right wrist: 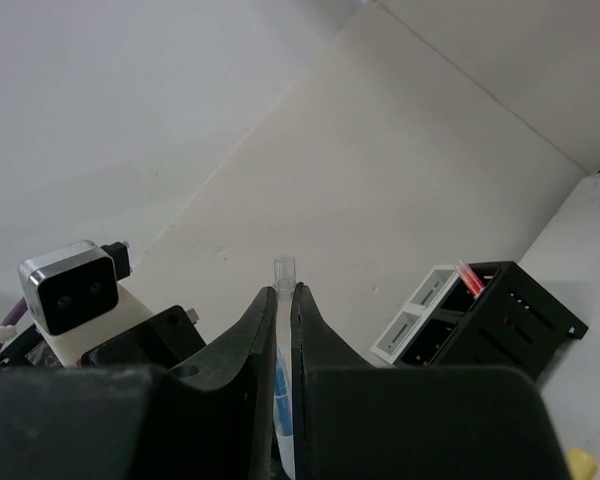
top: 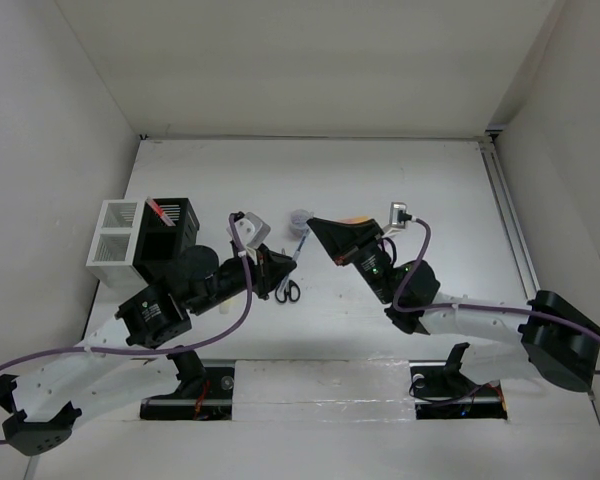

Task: Sort the stationery into containers
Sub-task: Close the pen cap on the pen.

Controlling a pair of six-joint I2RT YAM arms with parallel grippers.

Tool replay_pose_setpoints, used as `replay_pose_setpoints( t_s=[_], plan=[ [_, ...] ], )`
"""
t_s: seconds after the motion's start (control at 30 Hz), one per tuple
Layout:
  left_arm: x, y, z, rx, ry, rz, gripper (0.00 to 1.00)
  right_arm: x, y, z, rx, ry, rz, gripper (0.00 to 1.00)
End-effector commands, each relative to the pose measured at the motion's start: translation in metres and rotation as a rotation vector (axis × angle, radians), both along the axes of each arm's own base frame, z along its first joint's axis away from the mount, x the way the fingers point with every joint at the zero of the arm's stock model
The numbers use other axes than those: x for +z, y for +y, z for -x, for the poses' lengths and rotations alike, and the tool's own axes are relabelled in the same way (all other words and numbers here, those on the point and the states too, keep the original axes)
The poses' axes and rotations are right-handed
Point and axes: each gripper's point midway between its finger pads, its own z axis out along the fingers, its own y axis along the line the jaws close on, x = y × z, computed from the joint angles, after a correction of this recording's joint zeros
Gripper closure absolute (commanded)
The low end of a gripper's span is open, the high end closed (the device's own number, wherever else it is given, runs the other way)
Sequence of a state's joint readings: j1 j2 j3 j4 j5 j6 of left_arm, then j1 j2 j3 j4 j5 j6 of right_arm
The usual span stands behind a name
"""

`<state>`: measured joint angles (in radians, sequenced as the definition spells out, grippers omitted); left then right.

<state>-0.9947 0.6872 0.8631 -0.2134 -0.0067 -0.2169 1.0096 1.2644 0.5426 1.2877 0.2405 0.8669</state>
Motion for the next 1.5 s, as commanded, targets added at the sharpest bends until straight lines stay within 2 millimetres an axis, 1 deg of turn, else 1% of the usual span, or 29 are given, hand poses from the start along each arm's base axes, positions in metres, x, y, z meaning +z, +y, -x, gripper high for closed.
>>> replay_pose_setpoints(
  t_s=[0.0, 0.03, 0.07, 0.13, 0.17, 0.2, 0.33, 0.6, 0.63, 0.67, 0.73, 0.77, 0.8, 0.83, 0.87, 1.13, 1.27, 1.4, 1.47],
  plan=[
    [0.017, -0.005, 0.001, -0.026, -0.041, 0.043, 1.00, 0.043, -0.015, 0.013, -0.002, -0.086, -0.121, 1.00],
    [0.017, -0.005, 0.001, -0.026, -0.041, 0.043, 1.00, 0.042, -0.016, 0.011, -0.017, -0.088, -0.116, 1.00],
    [0.017, -0.006, 0.003, -0.037, -0.040, 0.044, 1.00, 0.047, -0.019, 0.010, -0.028, -0.084, -0.126, 1.00],
    [0.014, -0.008, 0.003, -0.046, -0.033, 0.037, 1.00, 0.045, -0.020, 0.007, -0.045, -0.074, -0.110, 1.00],
    [0.014, -0.008, 0.003, -0.046, -0.033, 0.037, 1.00, 0.052, -0.022, 0.009, -0.045, -0.084, -0.126, 1.00],
    [0.014, -0.008, 0.003, -0.046, -0.033, 0.037, 1.00, 0.050, -0.022, 0.006, -0.062, -0.080, -0.111, 1.00],
    [0.014, -0.008, 0.003, -0.046, -0.033, 0.037, 1.00, 0.056, -0.027, 0.009, -0.067, -0.094, -0.123, 1.00],
    [0.017, -0.006, 0.003, -0.037, -0.040, 0.044, 1.00, 0.049, -0.022, 0.007, -0.060, -0.085, -0.095, 1.00],
    [0.017, -0.005, 0.002, -0.028, -0.041, 0.043, 1.00, 0.041, -0.019, 0.005, -0.059, -0.075, -0.078, 1.00],
    [0.019, -0.003, 0.003, -0.028, -0.046, 0.051, 1.00, 0.039, -0.017, 0.004, -0.059, -0.075, -0.077, 1.00],
    [0.019, -0.002, 0.001, -0.019, -0.047, 0.050, 1.00, 0.038, -0.015, 0.005, -0.052, -0.080, -0.076, 1.00],
    [0.022, -0.001, 0.002, -0.019, -0.052, 0.058, 1.00, 0.041, -0.015, 0.007, -0.039, -0.086, -0.092, 1.00],
    [0.022, -0.001, 0.002, -0.019, -0.052, 0.058, 1.00, 0.037, -0.013, 0.006, -0.039, -0.081, -0.083, 1.00],
    [0.022, -0.001, 0.002, -0.019, -0.052, 0.058, 1.00, 0.039, -0.013, 0.008, -0.031, -0.090, -0.088, 1.00],
    [0.022, -0.001, 0.002, -0.019, -0.052, 0.058, 1.00, 0.036, -0.010, 0.007, -0.026, -0.081, -0.086, 1.00],
    [0.022, -0.001, 0.002, -0.019, -0.052, 0.058, 1.00, 0.036, -0.010, 0.007, -0.026, -0.081, -0.086, 1.00],
    [0.022, -0.001, 0.002, -0.019, -0.052, 0.058, 1.00, 0.043, -0.015, 0.009, -0.026, -0.090, -0.102, 1.00],
    [0.022, -0.001, 0.002, -0.019, -0.052, 0.058, 1.00, 0.041, -0.014, 0.009, -0.026, -0.086, -0.094, 1.00],
    [0.019, -0.002, 0.001, -0.019, -0.047, 0.050, 1.00, 0.044, -0.016, 0.010, -0.026, -0.090, -0.102, 1.00]
  ],
)
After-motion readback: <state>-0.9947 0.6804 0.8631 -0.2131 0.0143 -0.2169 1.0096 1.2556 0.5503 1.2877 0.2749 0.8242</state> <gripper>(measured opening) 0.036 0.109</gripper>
